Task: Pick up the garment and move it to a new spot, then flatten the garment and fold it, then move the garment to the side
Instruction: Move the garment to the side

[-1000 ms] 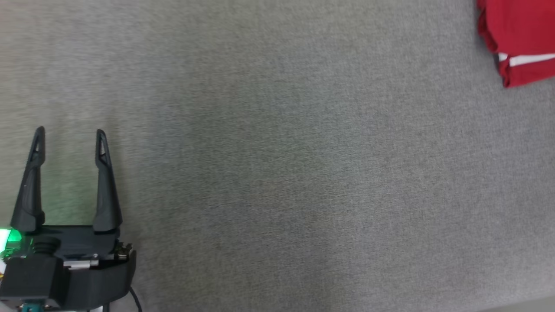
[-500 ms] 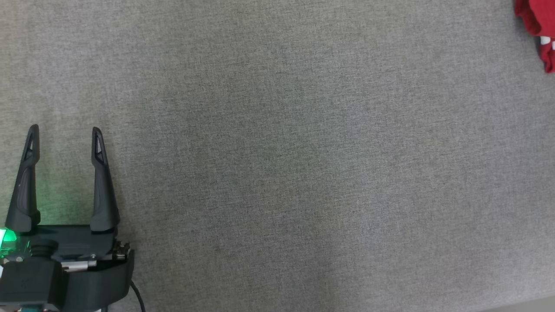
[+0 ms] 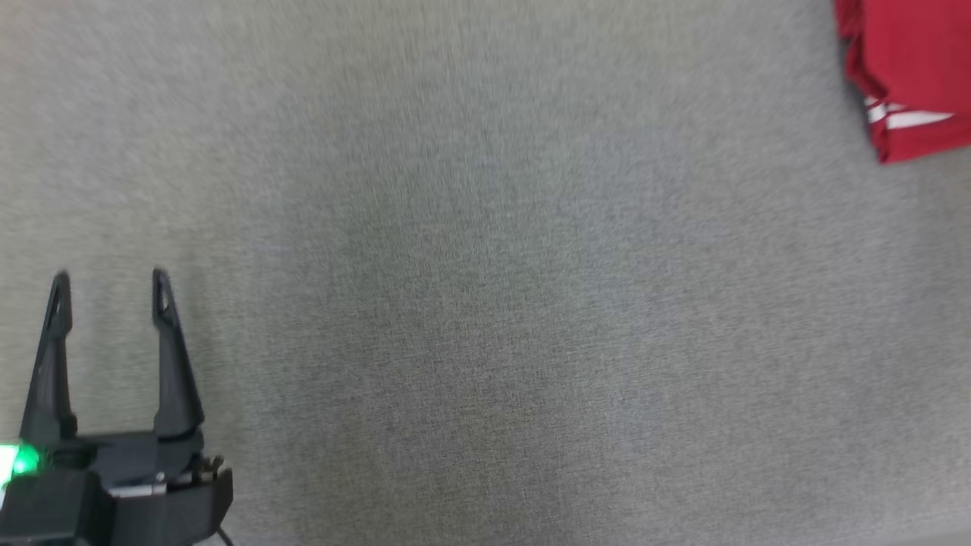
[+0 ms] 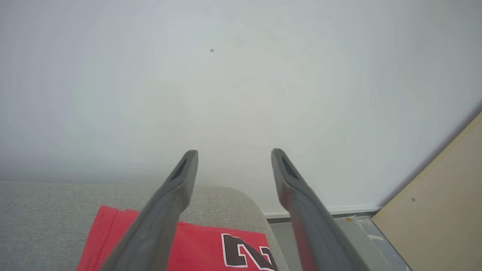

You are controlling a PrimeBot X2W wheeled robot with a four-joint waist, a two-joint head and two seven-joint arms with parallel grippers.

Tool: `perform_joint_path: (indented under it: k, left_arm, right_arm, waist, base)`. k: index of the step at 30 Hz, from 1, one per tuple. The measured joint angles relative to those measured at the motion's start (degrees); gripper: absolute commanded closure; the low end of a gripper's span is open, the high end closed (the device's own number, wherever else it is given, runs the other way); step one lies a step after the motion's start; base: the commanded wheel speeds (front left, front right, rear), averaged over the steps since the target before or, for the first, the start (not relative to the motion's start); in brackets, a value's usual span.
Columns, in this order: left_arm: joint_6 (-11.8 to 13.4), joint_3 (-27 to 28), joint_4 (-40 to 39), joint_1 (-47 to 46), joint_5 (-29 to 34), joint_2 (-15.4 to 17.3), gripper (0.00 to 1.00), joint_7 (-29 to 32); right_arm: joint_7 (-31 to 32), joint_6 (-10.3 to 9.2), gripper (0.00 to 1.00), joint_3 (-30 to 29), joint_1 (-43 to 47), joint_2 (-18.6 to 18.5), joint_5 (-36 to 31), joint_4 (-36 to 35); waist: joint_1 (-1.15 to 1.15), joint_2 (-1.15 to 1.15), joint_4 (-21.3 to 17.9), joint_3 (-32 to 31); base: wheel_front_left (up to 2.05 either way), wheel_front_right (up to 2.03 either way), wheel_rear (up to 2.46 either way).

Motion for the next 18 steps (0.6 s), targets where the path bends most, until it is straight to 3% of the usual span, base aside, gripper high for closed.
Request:
perform_joint_path:
  k: [6, 14, 18]
  left_arm:
    - [0.0, 2.6, 1.7, 4.6, -1.5, -1.1, 0.0, 0.0]
    - [-1.2, 4.2, 5.3, 9.7, -1.9, -2.8, 0.0, 0.0]
    - [-2.2, 4.2, 7.2, 11.0, -1.9, -3.4, 0.0, 0.0]
  right_arm:
    - [0.0, 0.0, 0.0, -7.6, 12.9, 3.8, -3.0, -11.4]
    - [0.0, 0.0, 0.0, -18.3, 31.4, 13.7, -8.2, -23.9]
    - [0.0, 0.0, 0.0, -20.8, 39.5, 18.5, -10.8, -28.6]
  waist:
    - [-0.01, 0.0, 0.5, -6.2]
    - [-0.01, -0.01, 0.8, -14.9]
    - [-0.01, -0.01, 1.0, -18.8]
  base:
    - [0.0, 0.0, 0.0]
    - [0.0, 0.0, 0.0]
    - [0.0, 0.0, 0.0]
